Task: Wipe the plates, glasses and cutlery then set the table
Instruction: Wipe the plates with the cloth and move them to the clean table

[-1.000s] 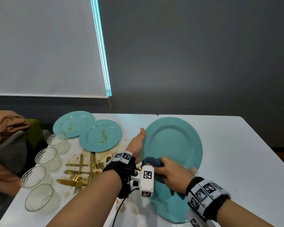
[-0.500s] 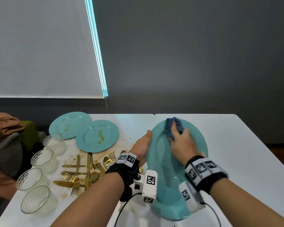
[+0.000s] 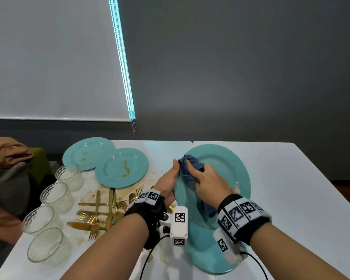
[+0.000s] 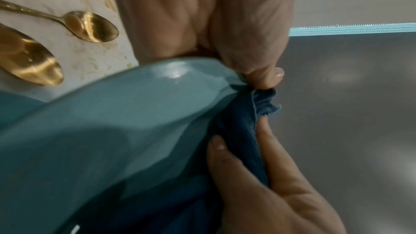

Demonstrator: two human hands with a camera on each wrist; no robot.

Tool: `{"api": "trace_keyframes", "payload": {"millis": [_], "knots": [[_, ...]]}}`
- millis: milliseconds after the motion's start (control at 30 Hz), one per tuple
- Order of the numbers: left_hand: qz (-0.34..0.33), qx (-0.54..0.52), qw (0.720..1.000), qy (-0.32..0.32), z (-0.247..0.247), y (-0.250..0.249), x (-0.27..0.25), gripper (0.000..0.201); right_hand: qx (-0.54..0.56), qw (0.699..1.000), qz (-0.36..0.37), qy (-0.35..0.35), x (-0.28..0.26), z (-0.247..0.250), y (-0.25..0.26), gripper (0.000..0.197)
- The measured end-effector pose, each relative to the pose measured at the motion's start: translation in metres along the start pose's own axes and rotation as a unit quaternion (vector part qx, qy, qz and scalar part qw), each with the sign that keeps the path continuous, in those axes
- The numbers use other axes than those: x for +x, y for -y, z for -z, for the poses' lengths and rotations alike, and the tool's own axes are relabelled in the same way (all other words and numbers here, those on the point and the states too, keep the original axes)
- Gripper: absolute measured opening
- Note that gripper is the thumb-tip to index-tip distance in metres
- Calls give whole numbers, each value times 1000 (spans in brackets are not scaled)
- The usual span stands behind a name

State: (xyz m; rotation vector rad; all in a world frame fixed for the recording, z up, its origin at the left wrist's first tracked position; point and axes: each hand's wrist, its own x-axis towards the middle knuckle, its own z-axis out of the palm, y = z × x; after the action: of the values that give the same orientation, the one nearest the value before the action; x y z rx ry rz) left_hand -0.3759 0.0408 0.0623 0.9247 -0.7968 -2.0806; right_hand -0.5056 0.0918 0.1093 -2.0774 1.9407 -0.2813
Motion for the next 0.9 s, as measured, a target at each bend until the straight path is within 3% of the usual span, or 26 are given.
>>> {"api": "trace_keyframes", "payload": {"millis": [167,300,400,500,567,667,767,833,900], "knots": [[9,-34,999,16,-1,-2,4,68,2,1000,0,-17,0,-2,4,59],[20,-27,999,-20,7,0,13,79,-53,996,58,37,-14,-16,8,58],[31,-45,998,-22,7,-1,11,59,-79,987,105,90,-27,-23,0,48],[6,-29,998,-53,9,-2,9,62,-119,970,152,149,-34,-19,-26,60],[-7,-5,998,-65,12,-2,9,63,-145,960,159,181,-35,-12,-49,54],[-27,28,997,-68,12,-8,7,52,-150,971,19,187,-27,5,-95,47],[-41,57,996,-46,3,-11,8,47,-116,988,-90,56,-18,27,-103,33],[-39,62,997,-32,-10,-8,8,45,-22,988,-120,-95,-7,27,-91,47],[-36,67,997,-15,-24,-4,9,44,66,975,-128,-170,0,18,-71,56]]}}
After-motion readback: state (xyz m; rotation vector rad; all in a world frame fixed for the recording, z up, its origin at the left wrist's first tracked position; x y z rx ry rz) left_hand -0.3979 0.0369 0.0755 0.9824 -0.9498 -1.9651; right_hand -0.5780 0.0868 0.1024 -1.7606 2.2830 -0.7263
